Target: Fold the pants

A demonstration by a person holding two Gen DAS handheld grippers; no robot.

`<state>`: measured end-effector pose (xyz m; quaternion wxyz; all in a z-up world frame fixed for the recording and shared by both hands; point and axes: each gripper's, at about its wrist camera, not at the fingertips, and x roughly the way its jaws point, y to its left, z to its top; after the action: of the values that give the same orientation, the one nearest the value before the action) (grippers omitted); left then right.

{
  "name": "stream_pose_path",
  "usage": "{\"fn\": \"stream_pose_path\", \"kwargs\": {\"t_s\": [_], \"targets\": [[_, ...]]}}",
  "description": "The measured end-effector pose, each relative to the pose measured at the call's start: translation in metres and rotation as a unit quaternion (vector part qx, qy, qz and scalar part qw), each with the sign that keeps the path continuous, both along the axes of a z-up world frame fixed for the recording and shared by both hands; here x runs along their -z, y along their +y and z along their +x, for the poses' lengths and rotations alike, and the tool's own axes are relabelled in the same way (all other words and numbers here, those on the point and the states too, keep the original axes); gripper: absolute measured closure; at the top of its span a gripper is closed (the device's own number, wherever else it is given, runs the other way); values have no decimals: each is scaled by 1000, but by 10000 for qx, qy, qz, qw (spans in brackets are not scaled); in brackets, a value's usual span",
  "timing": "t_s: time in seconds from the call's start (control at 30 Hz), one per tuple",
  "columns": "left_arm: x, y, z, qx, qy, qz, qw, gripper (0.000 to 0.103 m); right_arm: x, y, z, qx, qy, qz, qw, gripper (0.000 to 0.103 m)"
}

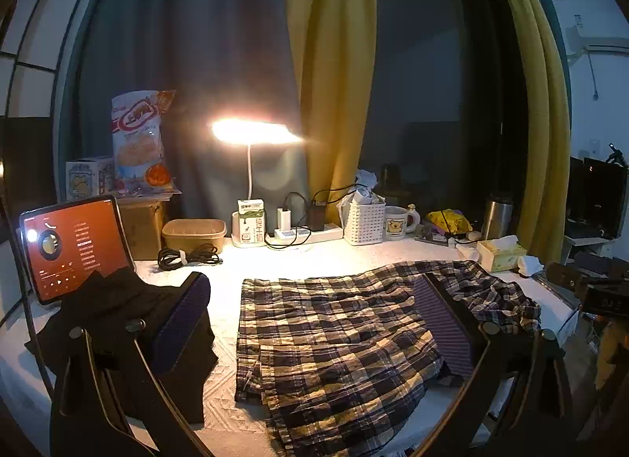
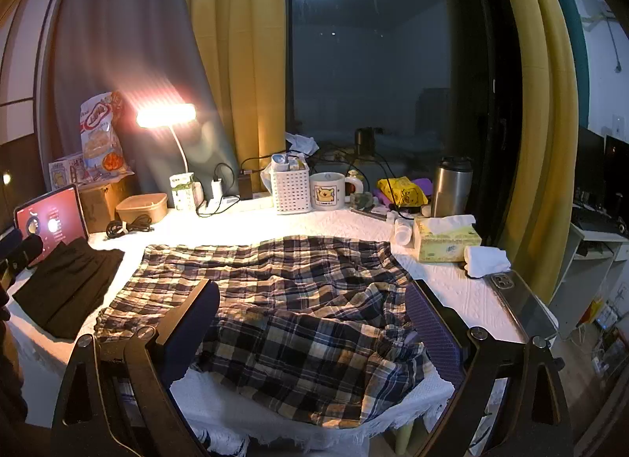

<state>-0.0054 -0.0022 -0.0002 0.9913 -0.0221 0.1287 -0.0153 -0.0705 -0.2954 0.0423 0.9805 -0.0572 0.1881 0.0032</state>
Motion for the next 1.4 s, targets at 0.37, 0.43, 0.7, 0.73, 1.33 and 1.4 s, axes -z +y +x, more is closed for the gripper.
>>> {"fn": "stream_pose_path", "kwargs": {"t_s": [0.37, 0.43, 0.7, 0.73, 1.33, 1.4], "targets": [[-1, -2, 0, -7, 8, 29, 10000, 1, 0, 0, -1, 1, -4, -5, 10000, 7], [-2, -1, 0, 4, 17, 28, 10000, 1, 0, 0, 0, -3, -6, -8, 10000, 7], [-2, -1, -2, 20, -25, 21, 10000, 1, 0, 0, 0, 0, -5, -12, 10000, 7], [-2, -1, -2, 15, -25, 23, 10000, 1, 0, 0, 0, -2, -7, -13, 10000, 7], [-3, 0, -3, -21, -39, 45, 10000, 1, 1, 1, -1, -5, -6, -21, 10000, 7], [-3, 0, -4, -19, -43, 43, 10000, 1, 2, 1, 0, -3, -4, -25, 10000, 7]]}}
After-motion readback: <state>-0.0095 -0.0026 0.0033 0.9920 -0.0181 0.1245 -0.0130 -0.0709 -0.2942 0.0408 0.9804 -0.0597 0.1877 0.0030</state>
